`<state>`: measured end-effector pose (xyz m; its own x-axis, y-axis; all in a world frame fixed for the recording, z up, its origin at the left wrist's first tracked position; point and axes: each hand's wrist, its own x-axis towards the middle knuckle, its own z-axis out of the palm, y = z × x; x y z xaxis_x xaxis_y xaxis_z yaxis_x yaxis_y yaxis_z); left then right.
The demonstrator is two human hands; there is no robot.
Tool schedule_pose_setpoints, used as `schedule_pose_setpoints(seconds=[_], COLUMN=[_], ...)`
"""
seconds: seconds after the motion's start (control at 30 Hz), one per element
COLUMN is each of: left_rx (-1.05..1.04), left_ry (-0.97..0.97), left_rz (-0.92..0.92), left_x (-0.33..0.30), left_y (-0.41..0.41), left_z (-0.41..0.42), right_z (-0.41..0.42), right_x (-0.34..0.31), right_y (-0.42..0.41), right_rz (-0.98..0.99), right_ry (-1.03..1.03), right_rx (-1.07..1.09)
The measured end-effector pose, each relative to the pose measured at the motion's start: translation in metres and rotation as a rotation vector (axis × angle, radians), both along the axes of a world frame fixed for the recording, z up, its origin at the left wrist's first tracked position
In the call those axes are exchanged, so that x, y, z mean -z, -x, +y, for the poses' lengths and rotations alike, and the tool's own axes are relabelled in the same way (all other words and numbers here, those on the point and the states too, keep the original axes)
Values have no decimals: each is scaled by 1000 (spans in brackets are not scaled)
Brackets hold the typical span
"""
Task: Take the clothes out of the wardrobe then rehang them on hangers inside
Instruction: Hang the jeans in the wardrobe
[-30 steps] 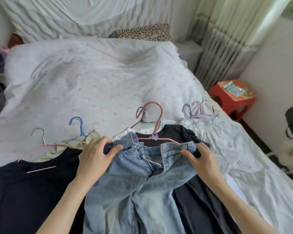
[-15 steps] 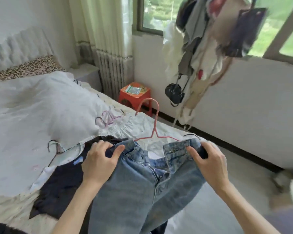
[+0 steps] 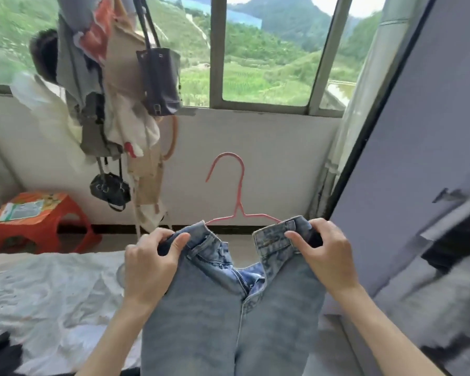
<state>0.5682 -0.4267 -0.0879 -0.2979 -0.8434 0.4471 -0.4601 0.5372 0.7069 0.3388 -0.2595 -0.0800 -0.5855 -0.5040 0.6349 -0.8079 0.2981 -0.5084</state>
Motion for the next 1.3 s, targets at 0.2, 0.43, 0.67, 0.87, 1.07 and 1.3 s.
schedule_pose_setpoints(seconds=[0.2, 0.43, 0.67, 0.87, 1.07, 1.3], left_rx=[257, 621, 895, 1208, 1489, 1772], left_ry=[-44, 0, 105, 184, 198, 175], left_rz=[38, 40, 22, -57, -93, -208], left_x=[-10, -22, -33, -27, -18, -12], left_y=[144, 272, 377, 465, 495, 485], left_z=[29, 86, 141, 184, 253, 348], right_z=[82, 184, 253, 283, 311, 344], right_x=[-14, -17, -33, -35, -29, -24], right_y=[97, 147, 148, 129, 92, 48], right_rz=[113, 153, -162, -380, -423, -530], right_ry=[-20, -106, -200, 4, 127, 280], right_rx=[252, 527, 683, 811, 1034, 1307])
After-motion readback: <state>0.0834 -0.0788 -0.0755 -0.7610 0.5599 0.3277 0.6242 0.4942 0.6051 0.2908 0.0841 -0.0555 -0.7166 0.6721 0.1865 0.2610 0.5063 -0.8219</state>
